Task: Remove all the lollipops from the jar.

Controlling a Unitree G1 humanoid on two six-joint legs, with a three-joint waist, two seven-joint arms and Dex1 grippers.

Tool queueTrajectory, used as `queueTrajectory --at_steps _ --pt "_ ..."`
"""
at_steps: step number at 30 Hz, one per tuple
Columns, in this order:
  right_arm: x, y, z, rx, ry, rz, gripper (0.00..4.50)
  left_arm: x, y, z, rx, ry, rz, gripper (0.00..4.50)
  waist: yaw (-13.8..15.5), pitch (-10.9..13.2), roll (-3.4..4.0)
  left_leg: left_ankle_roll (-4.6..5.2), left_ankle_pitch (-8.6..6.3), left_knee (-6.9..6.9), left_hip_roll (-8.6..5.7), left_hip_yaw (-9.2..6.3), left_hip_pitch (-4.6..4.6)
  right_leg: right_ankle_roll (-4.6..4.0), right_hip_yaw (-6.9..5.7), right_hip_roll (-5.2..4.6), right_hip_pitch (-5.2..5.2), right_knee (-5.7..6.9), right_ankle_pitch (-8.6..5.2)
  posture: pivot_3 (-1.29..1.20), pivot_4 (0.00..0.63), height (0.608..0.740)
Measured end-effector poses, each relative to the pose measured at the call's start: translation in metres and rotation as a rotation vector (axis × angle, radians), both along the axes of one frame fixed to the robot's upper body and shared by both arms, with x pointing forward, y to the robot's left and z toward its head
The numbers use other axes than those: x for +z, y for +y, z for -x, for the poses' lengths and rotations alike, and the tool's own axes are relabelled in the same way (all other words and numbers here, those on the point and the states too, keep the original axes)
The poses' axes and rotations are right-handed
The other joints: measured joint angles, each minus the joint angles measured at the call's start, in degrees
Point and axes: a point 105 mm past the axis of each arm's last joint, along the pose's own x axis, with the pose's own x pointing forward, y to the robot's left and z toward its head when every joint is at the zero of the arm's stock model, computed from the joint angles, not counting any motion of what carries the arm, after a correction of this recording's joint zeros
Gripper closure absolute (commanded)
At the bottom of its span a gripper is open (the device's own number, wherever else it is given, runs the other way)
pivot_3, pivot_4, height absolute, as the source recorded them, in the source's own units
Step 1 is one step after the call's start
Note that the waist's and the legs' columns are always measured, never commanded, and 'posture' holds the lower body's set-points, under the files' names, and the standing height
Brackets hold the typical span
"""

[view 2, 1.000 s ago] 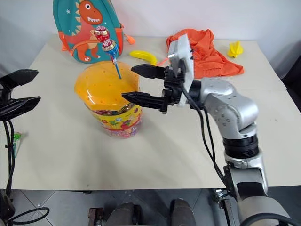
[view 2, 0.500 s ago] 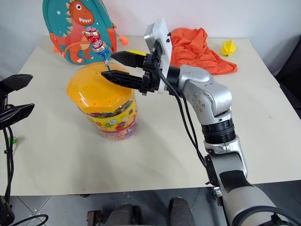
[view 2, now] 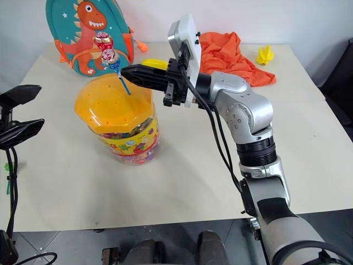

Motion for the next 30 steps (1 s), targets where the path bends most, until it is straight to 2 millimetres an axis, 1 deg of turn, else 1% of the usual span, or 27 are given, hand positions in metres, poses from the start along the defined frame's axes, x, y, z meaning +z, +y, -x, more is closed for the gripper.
queueTrajectory --at_steps 1,4,9,16,20,23,26,30 --pt "0.0 0.0 0.001 0.005 -0.001 0.001 4.49 0.0 0.0 0.0 0.001 -0.001 0.0 0.0 -0.01 0.0 0.0 0.0 0.0 0.0 0.0 0.0 0.0 0.0 0.0 0.0 0.0 0.0 0.0 0.0 0.15 0.74" --pt "0.001 0.0 0.003 0.012 -0.014 0.006 3.92 0.001 0.0 0.0 0.006 -0.007 -0.002 0.0 -0.01 0.0 0.0 0.0 0.0 0.0 0.0 -0.01 0.0 0.0 0.0 0.0 -0.01 0.0 0.0 0.0 0.15 0.74" --pt "0.002 -0.013 0.004 -0.019 -0.073 0.057 2.27 0.002 -0.001 -0.001 0.017 -0.012 0.001 0.0 0.13 0.0 0.0 0.0 0.0 0.0 -0.04 -0.1 0.0 0.0 0.01 -0.01 0.05 0.0 0.0 0.0 0.15 0.74" --pt "-0.001 -0.014 0.006 -0.006 -0.063 0.082 2.27 0.004 -0.002 -0.001 0.026 -0.018 0.0 0.0 0.09 0.0 0.0 0.0 0.0 -0.02 -0.04 -0.11 0.0 0.0 0.01 -0.01 0.06 0.0 0.0 0.0 0.15 0.74" --pt "-0.009 -0.002 0.006 0.018 -0.04 0.098 2.27 0.005 -0.004 0.0 0.022 -0.026 -0.004 0.0 0.04 0.0 0.0 0.0 0.0 -0.02 -0.04 -0.11 0.0 0.0 0.0 -0.01 0.06 0.0 0.0 0.0 0.15 0.74" --pt "-0.013 0.004 0.002 0.021 -0.018 0.106 2.27 0.004 -0.004 0.0 0.022 -0.024 -0.003 0.0 0.03 0.0 0.0 0.0 0.0 -0.02 -0.04 -0.11 0.0 0.0 0.0 -0.01 0.06 0.0 0.0 0.0 0.15 0.74" --pt "-0.011 0.008 0.002 0.025 -0.023 0.105 2.85 0.001 -0.004 0.002 0.028 -0.011 -0.006 0.0 0.05 0.0 0.0 0.0 0.0 0.0 -0.04 -0.15 0.0 0.0 0.0 -0.01 0.06 0.0 0.0 0.0 0.15 0.74" --pt "-0.003 0.014 0.004 0.039 -0.028 0.086 4.2 0.001 -0.004 0.006 0.03 -0.014 -0.003 0.0 0.01 0.0 0.0 0.0 0.0 -0.01 -0.04 -0.17 0.0 0.0 0.0 0.0 0.06 0.0 0.0 0.0 0.15 0.74"
